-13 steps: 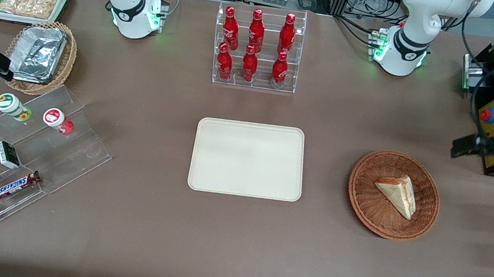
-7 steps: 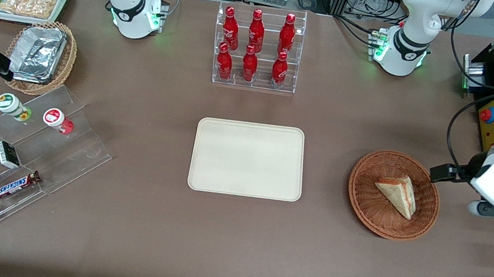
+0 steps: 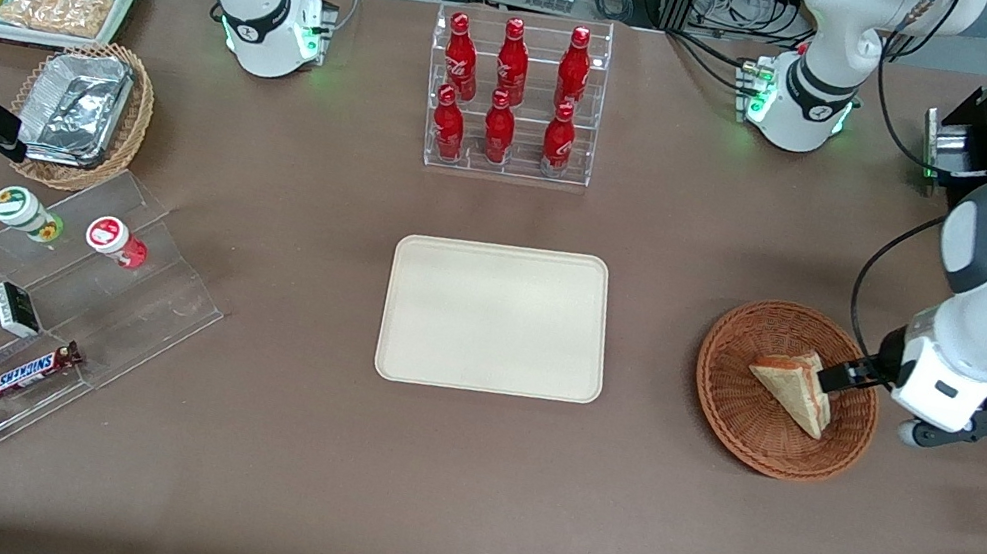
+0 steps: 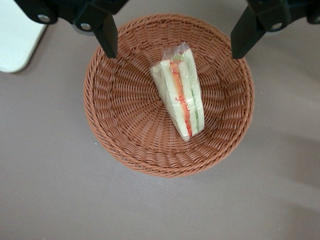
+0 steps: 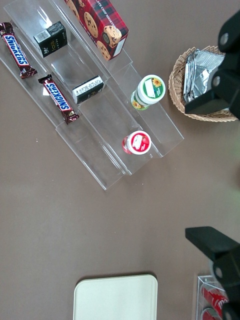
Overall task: Place sandwich from basket to tray
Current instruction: 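Lower the left gripper and close it on the sandwich's wrapped edge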
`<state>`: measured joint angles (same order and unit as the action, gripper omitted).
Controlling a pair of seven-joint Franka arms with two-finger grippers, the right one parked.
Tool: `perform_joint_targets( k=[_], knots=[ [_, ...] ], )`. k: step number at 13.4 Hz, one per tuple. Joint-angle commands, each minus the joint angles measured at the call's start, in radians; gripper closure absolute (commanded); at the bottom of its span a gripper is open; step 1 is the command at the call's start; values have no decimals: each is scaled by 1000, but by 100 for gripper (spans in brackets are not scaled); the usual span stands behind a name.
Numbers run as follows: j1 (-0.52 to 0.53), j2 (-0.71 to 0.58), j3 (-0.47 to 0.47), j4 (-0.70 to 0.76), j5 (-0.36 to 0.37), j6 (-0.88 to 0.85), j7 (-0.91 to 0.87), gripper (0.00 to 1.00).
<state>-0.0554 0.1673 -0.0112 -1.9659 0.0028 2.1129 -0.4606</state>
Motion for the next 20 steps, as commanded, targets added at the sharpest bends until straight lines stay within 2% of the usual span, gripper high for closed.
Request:
perform_joint_targets(
  k=[1,4,9,15,20],
  knots=[
    [-3,-55,5,-151,2,134,-97,0],
    [-1,-66,5,-257,5,240,-130,0],
    [11,-43,5,-304,-1,303,-142,0],
    [13,37,5,-304,-12,426,-179,0],
    [6,64,5,-306,-10,440,-181,0]
  ],
)
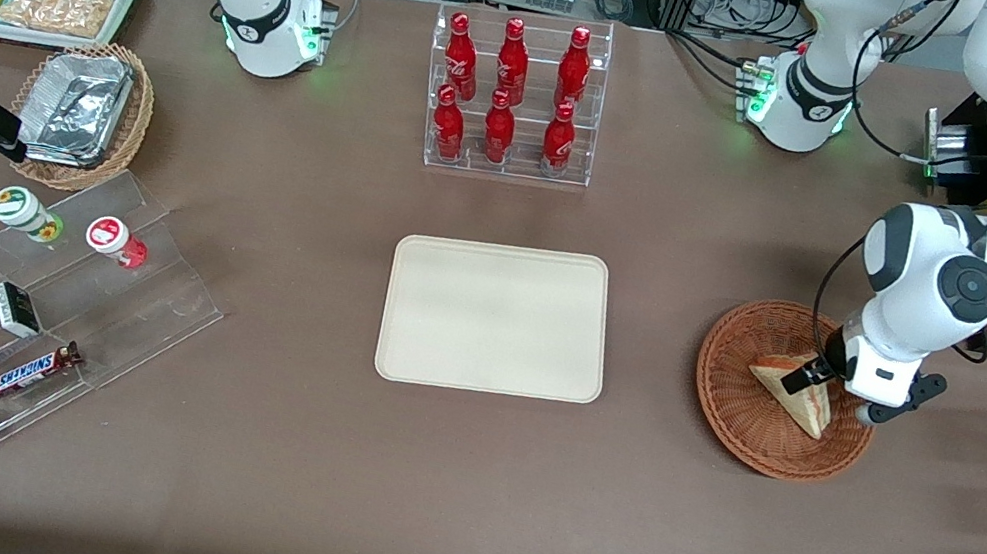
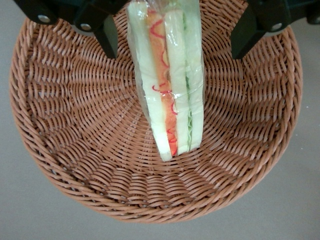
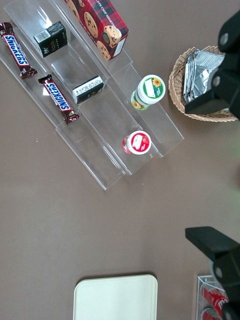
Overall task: Place sandwich from basket to tray
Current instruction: 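Lower the left gripper and close it on the sandwich's wrapped edge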
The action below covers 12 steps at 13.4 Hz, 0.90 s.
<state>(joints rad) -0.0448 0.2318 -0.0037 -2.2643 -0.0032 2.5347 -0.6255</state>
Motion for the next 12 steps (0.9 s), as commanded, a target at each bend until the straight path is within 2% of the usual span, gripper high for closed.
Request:
perform_joint_targets(
  k=[1,5,6,7,9,10,12],
  knots=[
    [-7,-2,-2,-11,-5,16,-17,0],
    [-9,-3,-4,-27,-3,18,-17,0],
    [-9,-3,-4,-27,-3,18,-17,8],
    [-9,-2,-4,-26,-3,18,-20,22],
    [-12,-3,-7,-24,-3,13,-52,80],
    [-23,-3,-7,-21,-3,10,-54,100],
    [-26,-18,-9,-8,-3,3,-54,100]
  ],
)
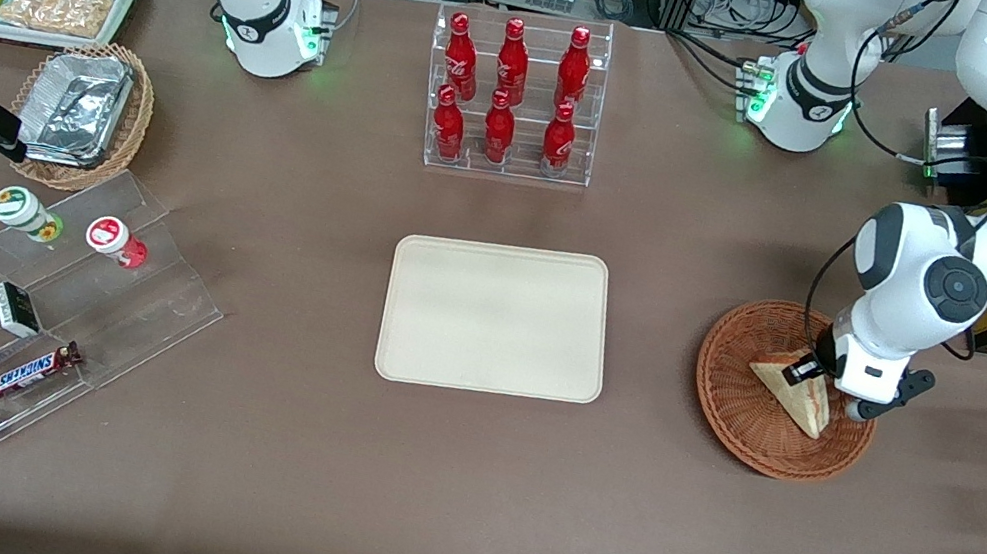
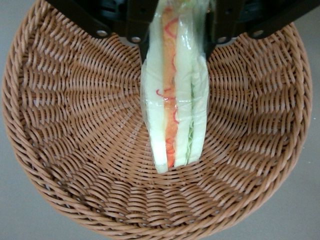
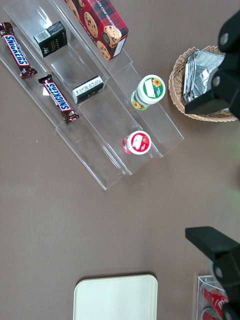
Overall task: Place sandwich from basket to tray
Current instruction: 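Lower the left gripper and close it on the sandwich's wrapped edge, then lift the sandwich and carry it with the left gripper over the cream tray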
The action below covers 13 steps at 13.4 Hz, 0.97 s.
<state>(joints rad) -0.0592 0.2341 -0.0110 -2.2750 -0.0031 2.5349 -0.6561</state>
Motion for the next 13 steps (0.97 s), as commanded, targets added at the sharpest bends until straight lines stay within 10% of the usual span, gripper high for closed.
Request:
perform_joint_targets(
  k=[1,8,13],
  knots=[
    [-13,-41,-1,9,0,-27,-20,100],
    [-193,-125,-4,394,98,-672,-23,100],
    [-440,-111,-6,469,74,-734,-36,100]
  ],
)
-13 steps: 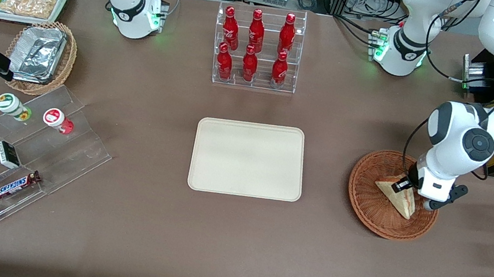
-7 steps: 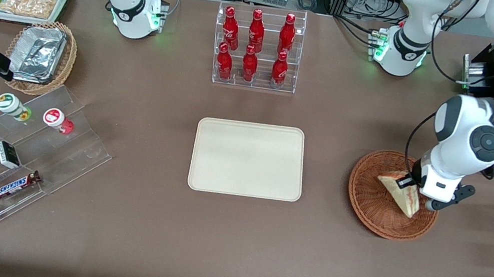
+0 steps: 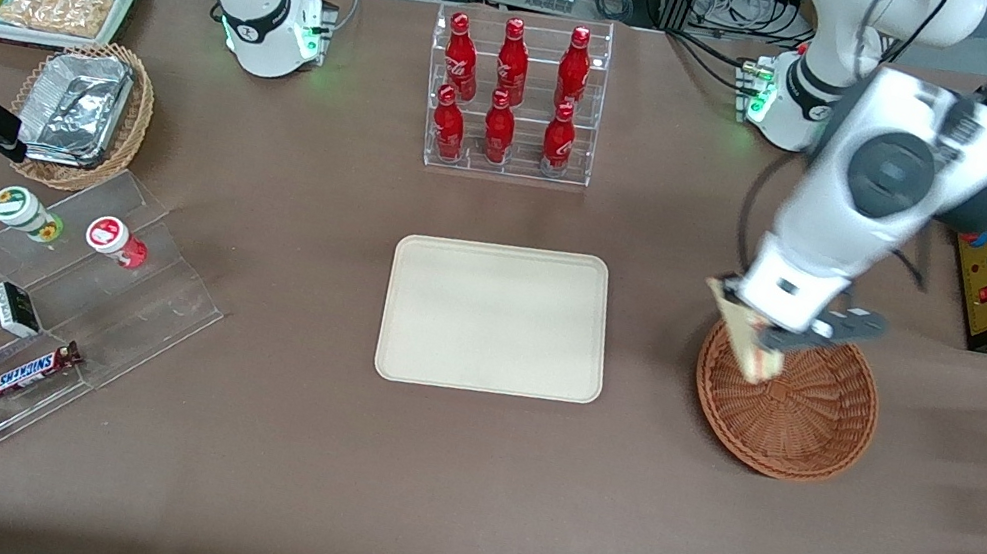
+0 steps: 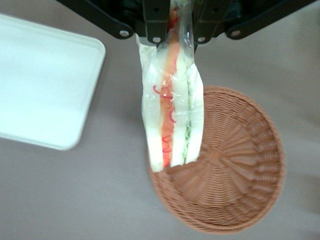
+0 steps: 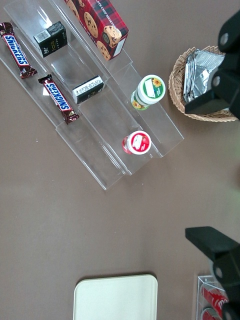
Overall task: Place sandwich from basket to tray
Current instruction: 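Lift the sandwich and carry it with the left gripper over the cream tray, then lower the sandwich onto the tray and open the left gripper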
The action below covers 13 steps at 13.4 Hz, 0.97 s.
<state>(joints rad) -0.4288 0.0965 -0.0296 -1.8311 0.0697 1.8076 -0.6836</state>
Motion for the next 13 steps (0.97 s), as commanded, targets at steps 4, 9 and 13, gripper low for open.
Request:
perform_joint_targets(
  k=[4,9,13],
  knots=[
    [-246,155,13,70,-39,111,-115,100],
    [-341,363,11,232,-51,143,-155,100],
    [-406,497,10,285,-41,243,-217,100]
  ],
)
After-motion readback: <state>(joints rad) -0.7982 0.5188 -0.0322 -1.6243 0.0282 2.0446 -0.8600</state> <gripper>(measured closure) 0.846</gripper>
